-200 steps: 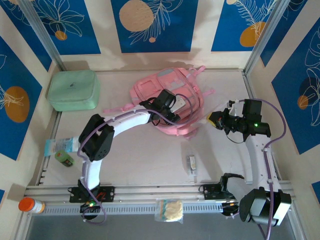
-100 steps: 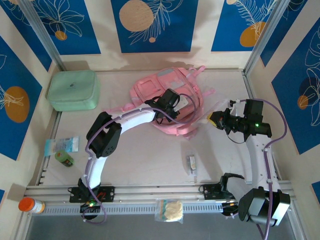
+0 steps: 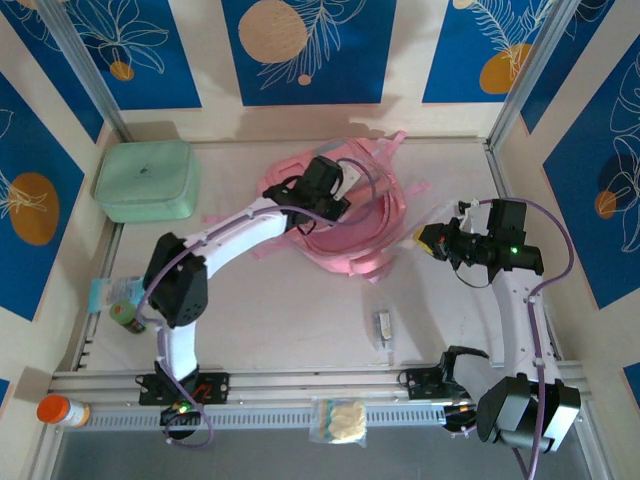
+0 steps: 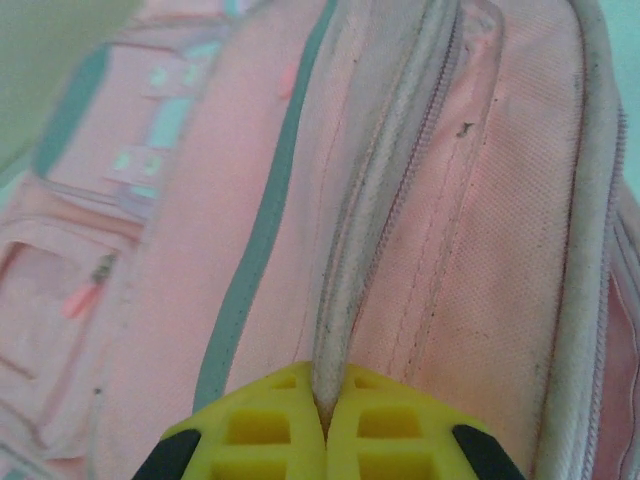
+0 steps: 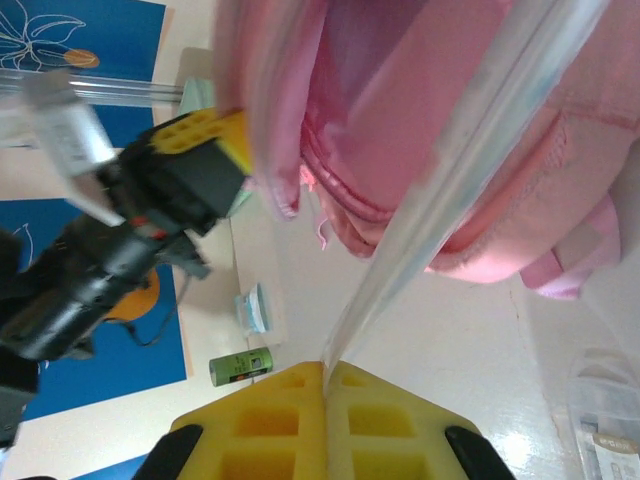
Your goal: Pack books, pencil case, and school supplies into a backpack
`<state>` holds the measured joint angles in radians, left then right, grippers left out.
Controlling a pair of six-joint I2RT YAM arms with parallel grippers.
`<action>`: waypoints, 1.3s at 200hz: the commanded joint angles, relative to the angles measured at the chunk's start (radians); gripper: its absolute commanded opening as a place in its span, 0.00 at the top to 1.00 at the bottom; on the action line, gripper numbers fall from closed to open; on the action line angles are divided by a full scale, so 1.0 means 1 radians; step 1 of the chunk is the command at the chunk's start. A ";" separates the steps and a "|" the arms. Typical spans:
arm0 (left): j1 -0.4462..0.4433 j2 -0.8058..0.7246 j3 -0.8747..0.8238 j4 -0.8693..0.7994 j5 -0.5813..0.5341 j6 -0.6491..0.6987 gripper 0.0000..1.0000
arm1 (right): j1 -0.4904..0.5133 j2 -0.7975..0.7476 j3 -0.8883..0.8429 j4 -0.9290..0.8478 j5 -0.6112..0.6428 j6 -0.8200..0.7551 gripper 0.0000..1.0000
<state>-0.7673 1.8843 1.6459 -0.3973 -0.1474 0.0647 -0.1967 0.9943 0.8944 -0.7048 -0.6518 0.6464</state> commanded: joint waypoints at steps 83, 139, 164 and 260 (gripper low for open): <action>0.000 -0.171 0.097 -0.134 0.030 -0.429 1.00 | 0.387 0.240 0.027 0.455 -0.006 0.066 1.00; -0.001 -0.171 0.094 -0.108 0.083 -0.503 1.00 | 0.488 0.468 -0.126 0.827 0.188 0.229 1.00; 0.000 -0.180 0.070 -0.080 0.101 -0.537 1.00 | 0.536 0.506 -0.098 0.855 0.339 0.242 1.00; 0.002 -0.186 0.049 -0.042 0.086 -0.581 1.00 | 0.642 0.726 0.009 1.062 0.450 0.355 0.84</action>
<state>-0.7639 1.7733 1.6764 -0.5331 -0.0597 -0.4931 0.4198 1.7618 0.9432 0.3008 -0.2550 1.0004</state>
